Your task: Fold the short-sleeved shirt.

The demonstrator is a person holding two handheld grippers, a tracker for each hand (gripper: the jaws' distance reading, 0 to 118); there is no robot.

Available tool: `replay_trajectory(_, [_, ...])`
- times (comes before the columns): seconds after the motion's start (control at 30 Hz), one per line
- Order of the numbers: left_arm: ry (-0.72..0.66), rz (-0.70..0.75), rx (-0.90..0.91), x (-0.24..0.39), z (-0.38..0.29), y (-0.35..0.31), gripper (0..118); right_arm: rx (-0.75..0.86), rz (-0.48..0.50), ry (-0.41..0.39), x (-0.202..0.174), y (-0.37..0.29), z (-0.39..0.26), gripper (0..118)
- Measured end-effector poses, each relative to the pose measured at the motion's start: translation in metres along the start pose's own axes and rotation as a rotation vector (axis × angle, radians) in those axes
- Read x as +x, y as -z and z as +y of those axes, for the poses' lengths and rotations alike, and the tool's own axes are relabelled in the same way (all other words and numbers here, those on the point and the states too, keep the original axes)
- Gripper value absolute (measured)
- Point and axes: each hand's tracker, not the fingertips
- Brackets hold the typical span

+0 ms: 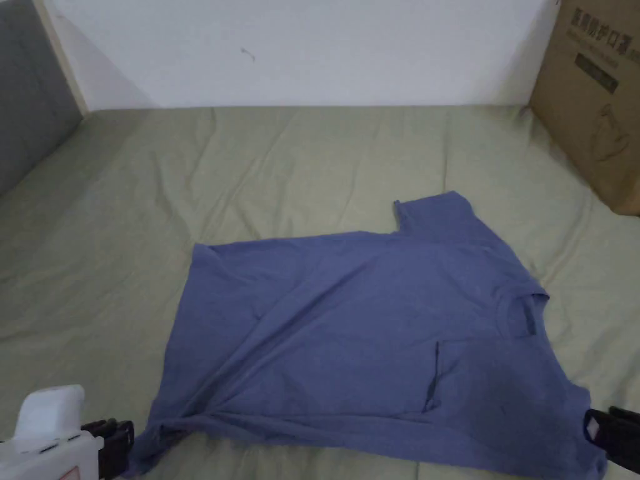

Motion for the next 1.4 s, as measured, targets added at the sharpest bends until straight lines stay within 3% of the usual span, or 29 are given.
replay_trajectory(0.23, [0.022, 0.018, -0.058, -0.003, -0.016, 0.023, 0, -0.100, 0.022, 0.019, -0.006, 0.033, -0.030, 0])
replay_trajectory(0.27, [0.012, 0.027, -0.044, -0.006, -0.013, 0.026, 5, -0.102, 0.022, 0.035, -0.005, 0.034, -0.030, 0])
replay_trajectory(0.3, [-0.013, 0.050, -0.028, -0.008, -0.010, 0.028, 24, -0.102, 0.028, 0.048, -0.002, 0.035, -0.030, 0])
replay_trajectory(0.33, [-0.028, 0.059, -0.024, -0.011, -0.004, 0.033, 66, -0.101, 0.030, 0.054, 0.000, 0.035, -0.029, 0])
replay_trajectory(0.37, [-0.048, 0.044, -0.040, -0.015, -0.001, 0.039, 90, -0.100, 0.024, 0.059, 0.002, 0.033, -0.027, 0])
replay_trajectory(0.4, [-0.067, 0.032, -0.050, -0.019, 0.001, 0.045, 98, -0.100, 0.016, 0.064, 0.005, 0.035, -0.026, 0])
replay_trajectory(0.5, [-0.098, 0.000, -0.118, -0.018, 0.004, 0.063, 94, -0.109, -0.013, 0.070, 0.014, 0.038, -0.025, 0])
replay_trajectory(0.53, [-0.082, -0.029, -0.148, -0.017, 0.002, 0.068, 84, -0.110, -0.016, 0.073, 0.017, 0.038, -0.025, 0])
replay_trajectory(0.57, [-0.069, -0.060, -0.175, -0.014, -0.002, 0.073, 61, -0.112, -0.022, 0.080, 0.020, 0.039, -0.026, 0])
replay_trajectory(0.6, [-0.053, -0.066, -0.198, -0.010, -0.005, 0.077, 22, -0.114, -0.023, 0.086, 0.023, 0.039, -0.027, 0])
replay_trajectory(0.63, [-0.039, -0.040, -0.208, -0.008, -0.008, 0.081, 6, -0.118, -0.022, 0.089, 0.022, 0.038, -0.028, 0])
replay_trajectory(0.7, [-0.030, -0.018, -0.195, -0.006, -0.008, 0.081, 6, -0.114, -0.015, 0.084, 0.026, 0.040, -0.029, 6])
replay_trajectory(0.77, [-0.044, -0.023, -0.186, -0.005, -0.004, 0.075, 6, -0.130, -0.023, 0.051, 0.025, 0.043, -0.026, 80])
replay_trajectory(0.8, [-0.051, -0.033, -0.181, -0.006, -0.002, 0.073, 6, -0.151, -0.053, 0.020, 0.024, 0.048, -0.024, 102])
replay_trajectory(0.83, [-0.045, -0.030, -0.184, -0.005, -0.001, 0.071, 6, -0.152, -0.070, -0.006, 0.024, 0.053, -0.022, 105])
replay_trajectory(0.93, [-0.003, -0.020, -0.180, -0.001, 0.003, 0.066, 6, -0.143, -0.042, -0.043, 0.025, 0.070, -0.016, 102])
replay_trajectory(0.97, [-0.002, -0.021, -0.183, 0.000, 0.004, 0.067, 6, -0.203, -0.053, -0.047, 0.026, 0.083, -0.014, 88])
replay_trajectory(1.03, [-0.004, -0.020, -0.182, 0.000, 0.004, 0.067, 6, -0.281, -0.076, -0.028, 0.026, 0.095, -0.014, 8])
replay_trajectory(1.1, [-0.006, -0.019, -0.180, 0.001, 0.005, 0.064, 6, -0.261, -0.110, -0.044, 0.025, 0.098, -0.019, 8])
replay_trajectory(1.13, [-0.007, -0.020, -0.178, 0.002, 0.005, 0.063, 6, -0.273, -0.063, -0.051, 0.026, 0.096, -0.017, 8])
replay_trajectory(1.23, [0.005, -0.022, -0.177, 0.004, 0.008, 0.059, 6, -0.248, -0.068, -0.038, 0.026, 0.085, -0.012, 8])
replay_trajectory(1.4, [0.037, -0.022, -0.153, 0.003, 0.024, 0.050, 6, -0.177, 0.020, 0.081, 0.034, 0.058, 0.016, 8])
